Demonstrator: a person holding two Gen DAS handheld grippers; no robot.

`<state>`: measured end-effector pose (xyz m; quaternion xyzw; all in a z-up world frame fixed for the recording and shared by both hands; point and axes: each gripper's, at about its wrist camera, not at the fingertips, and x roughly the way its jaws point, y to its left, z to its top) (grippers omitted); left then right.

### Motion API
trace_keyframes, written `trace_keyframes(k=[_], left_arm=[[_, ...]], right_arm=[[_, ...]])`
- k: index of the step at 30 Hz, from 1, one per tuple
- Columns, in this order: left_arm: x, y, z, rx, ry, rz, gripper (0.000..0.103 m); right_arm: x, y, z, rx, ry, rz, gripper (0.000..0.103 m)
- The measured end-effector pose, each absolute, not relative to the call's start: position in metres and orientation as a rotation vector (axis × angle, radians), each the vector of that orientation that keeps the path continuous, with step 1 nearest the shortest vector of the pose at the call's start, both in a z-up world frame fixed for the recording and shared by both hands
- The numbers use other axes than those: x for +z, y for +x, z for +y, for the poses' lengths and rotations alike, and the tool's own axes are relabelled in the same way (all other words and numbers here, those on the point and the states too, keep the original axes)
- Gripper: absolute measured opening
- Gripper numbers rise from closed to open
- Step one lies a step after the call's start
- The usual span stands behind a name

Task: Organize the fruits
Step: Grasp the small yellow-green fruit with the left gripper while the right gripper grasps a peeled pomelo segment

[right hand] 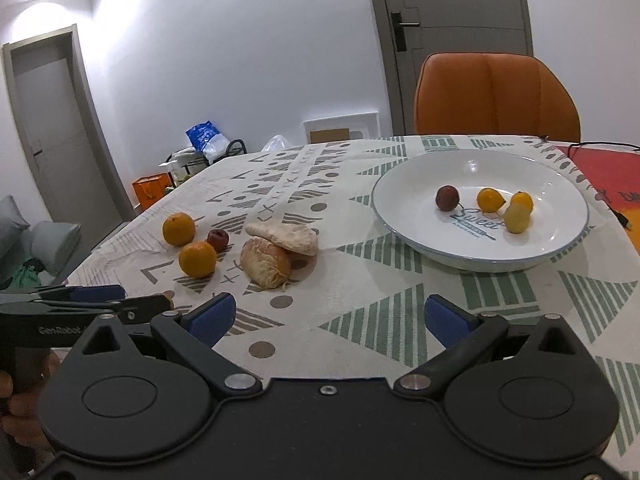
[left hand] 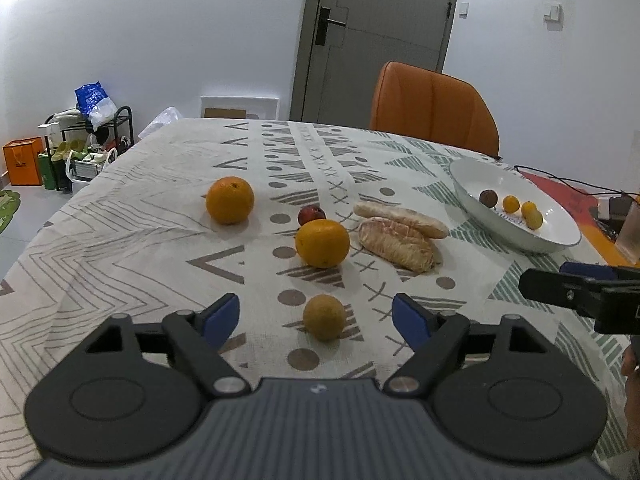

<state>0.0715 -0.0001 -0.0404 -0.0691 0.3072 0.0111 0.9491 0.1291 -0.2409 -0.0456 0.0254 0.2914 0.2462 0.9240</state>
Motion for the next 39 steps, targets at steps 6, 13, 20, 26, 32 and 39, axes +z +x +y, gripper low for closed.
trace_keyframes(k=[6,13,20,26,32,39], left_arm=[[-0.047,0.081,0.004,0.013,-0.161,0.663,0.055],[-0.047,0.086,0.010,0.000,-0.158,0.668,0.023],[-0.045,0.088,0.026,0.028,-0.170,0.674,0.023],[-0.045,0.090,0.033,0.042,-0.173,0.674,0.023],[-0.044,0.093,0.042,0.052,-0.179,0.676,0.023],[-0.043,0.095,0.053,0.067,-0.192,0.676,0.023]], right_arm=[[-0.047,0.137,-0.235,0.516,0.045,0.607,0.100],[-0.050,0.150,-0.220,0.547,0.030,0.628,0.091],[-0.052,0.159,-0.202,0.596,0.014,0.645,0.082],[-0.054,0.165,-0.189,0.617,0.000,0.660,0.079],[-0.056,0.172,-0.179,0.631,-0.007,0.678,0.073],[-0.059,0.182,-0.168,0.643,-0.015,0.694,0.067]])
